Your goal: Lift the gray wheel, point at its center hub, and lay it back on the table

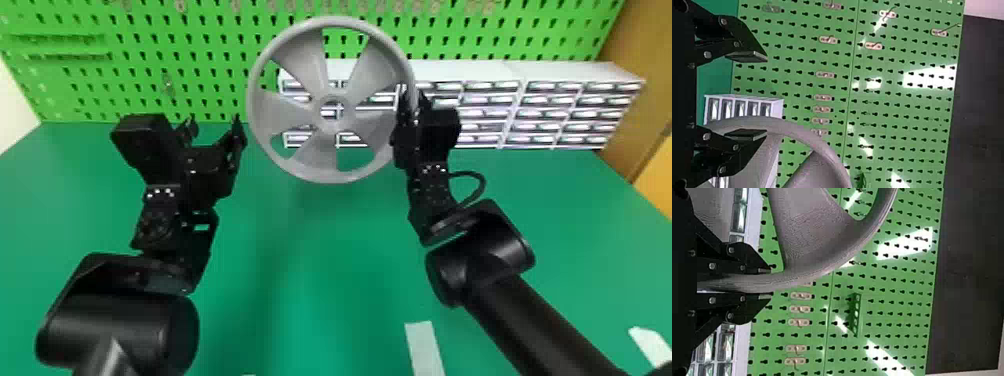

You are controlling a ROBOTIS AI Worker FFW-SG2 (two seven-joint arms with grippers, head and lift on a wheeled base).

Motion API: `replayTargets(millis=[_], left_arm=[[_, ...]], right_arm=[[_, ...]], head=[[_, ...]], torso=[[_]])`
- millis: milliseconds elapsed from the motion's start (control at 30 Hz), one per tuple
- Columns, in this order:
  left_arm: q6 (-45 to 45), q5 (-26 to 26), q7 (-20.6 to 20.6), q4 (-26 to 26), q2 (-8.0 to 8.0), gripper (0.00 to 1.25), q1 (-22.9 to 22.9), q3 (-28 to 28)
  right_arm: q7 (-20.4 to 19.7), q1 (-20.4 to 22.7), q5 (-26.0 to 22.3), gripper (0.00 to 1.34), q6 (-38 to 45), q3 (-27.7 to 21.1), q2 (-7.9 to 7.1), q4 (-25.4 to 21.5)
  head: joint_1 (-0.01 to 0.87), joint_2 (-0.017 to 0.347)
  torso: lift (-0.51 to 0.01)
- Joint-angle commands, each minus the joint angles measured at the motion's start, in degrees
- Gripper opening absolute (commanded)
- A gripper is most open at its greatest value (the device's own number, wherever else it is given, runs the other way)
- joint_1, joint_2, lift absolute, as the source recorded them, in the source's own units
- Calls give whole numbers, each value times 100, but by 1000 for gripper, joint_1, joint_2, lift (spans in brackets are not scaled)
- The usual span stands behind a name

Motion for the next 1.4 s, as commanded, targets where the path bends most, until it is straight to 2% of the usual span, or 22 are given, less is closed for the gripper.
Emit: replayTargets(millis=[0, 33, 167, 233, 333, 600, 867, 1167, 1367], left_arm=[[2, -9, 0, 0, 0, 681, -9, -9], [2, -18, 0, 0, 0, 670, -9, -18], [19, -61, 0, 0, 0, 451, -26, -35], [19, -61, 9, 0, 0, 428, -26, -35], [19, -44, 44, 0, 0, 273, -17, -53], [2, -158, 519, -88, 0, 112, 35, -246], [-60, -272, 1125, -220, -9, 95, 106, -650], [-218, 18, 1371, -229, 9, 95, 158, -923], [-719, 44, 2286, -237, 255, 80, 185, -1556]], right_arm=[[0, -9, -7, 64, 3, 0, -9, 0], [0, -18, -7, 64, 3, 9, -9, 0], [0, -18, -16, 64, 3, 26, -9, 0], [0, -18, -16, 64, 12, 44, -9, 0], [0, -18, -25, 64, 30, 44, -9, 0], [0, -18, -16, 66, 56, 26, -18, 0], [0, -18, -16, 66, 56, 9, -18, 0], [0, -18, 1, 66, 56, 0, -9, 0], [-9, -18, 19, 66, 65, 0, -18, 0]], head=[[692, 48], [692, 48], [692, 48], [692, 48], [692, 48], [692, 48], [692, 48], [692, 48], [692, 48]], torso=[[-96], [-96], [-96], [-96], [-96], [-96], [-96], [-96], [-96]])
